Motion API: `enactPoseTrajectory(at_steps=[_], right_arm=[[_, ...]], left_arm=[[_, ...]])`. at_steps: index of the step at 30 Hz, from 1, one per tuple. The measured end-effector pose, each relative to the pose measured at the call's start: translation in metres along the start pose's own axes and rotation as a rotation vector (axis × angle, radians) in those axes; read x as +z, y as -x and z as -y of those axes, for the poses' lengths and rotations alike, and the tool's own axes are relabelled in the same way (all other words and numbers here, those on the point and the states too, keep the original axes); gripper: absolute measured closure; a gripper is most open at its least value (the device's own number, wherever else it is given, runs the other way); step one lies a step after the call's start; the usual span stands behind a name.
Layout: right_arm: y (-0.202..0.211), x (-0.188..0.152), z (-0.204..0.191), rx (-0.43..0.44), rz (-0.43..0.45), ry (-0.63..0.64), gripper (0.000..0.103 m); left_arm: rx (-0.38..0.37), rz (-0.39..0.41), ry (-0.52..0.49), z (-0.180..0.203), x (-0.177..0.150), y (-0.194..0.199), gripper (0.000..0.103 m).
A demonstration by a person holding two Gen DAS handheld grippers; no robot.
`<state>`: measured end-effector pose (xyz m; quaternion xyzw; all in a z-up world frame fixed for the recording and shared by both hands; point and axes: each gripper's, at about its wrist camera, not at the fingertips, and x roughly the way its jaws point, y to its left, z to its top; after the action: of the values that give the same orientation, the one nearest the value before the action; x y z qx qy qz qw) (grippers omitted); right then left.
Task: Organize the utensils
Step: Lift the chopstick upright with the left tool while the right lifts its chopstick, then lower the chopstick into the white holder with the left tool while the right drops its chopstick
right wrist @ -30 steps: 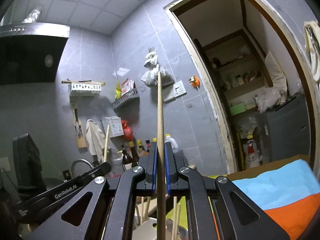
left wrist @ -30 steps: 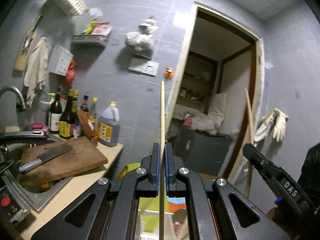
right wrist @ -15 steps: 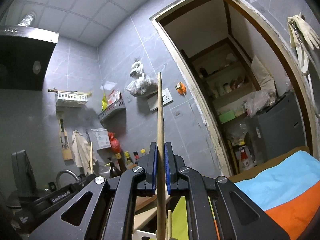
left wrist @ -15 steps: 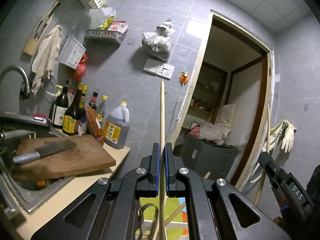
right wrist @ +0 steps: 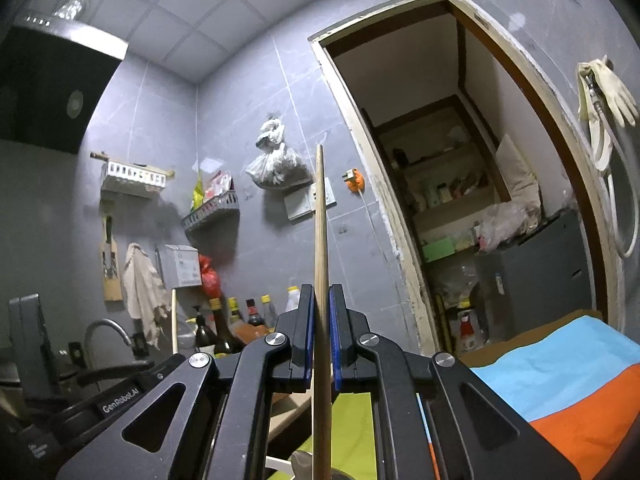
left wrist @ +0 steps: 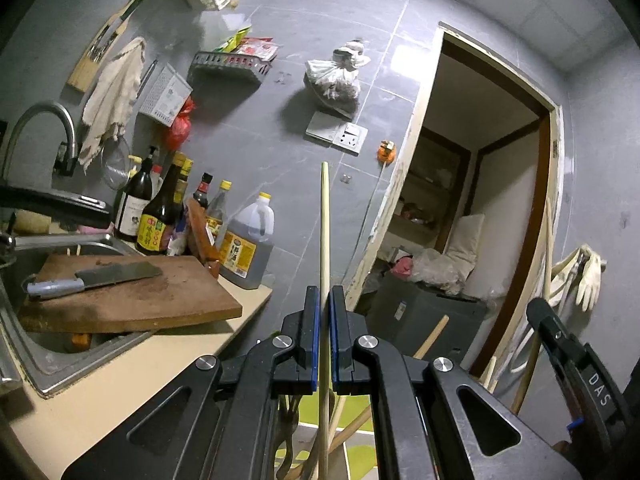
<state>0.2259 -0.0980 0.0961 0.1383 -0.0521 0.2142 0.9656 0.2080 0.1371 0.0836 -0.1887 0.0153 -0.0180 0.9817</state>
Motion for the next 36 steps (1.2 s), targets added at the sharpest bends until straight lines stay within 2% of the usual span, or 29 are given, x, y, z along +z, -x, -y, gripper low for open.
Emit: enactPoseTrajectory(at_steps=[6,16,36], right_arm=[[-0.001,-0.009,-0.004,-0.015,-0.001,0.037,0.098],[-0.006,-0.022,-0.002,0.005,-0.055,0.032,0.097],[-0.003,-0.034,-0.008,-0.002,-0.099,0.072,0.096]], left_arm=[[0.010,-0.008,-0.023,0.004,-0.010,-0.004,0.100],[0.016,-0.027,-0.072,0.007,-0.027,-0.005,0.100],[-0.012,-0.060,-0.065,0.007,-0.036,0.001,0.100]])
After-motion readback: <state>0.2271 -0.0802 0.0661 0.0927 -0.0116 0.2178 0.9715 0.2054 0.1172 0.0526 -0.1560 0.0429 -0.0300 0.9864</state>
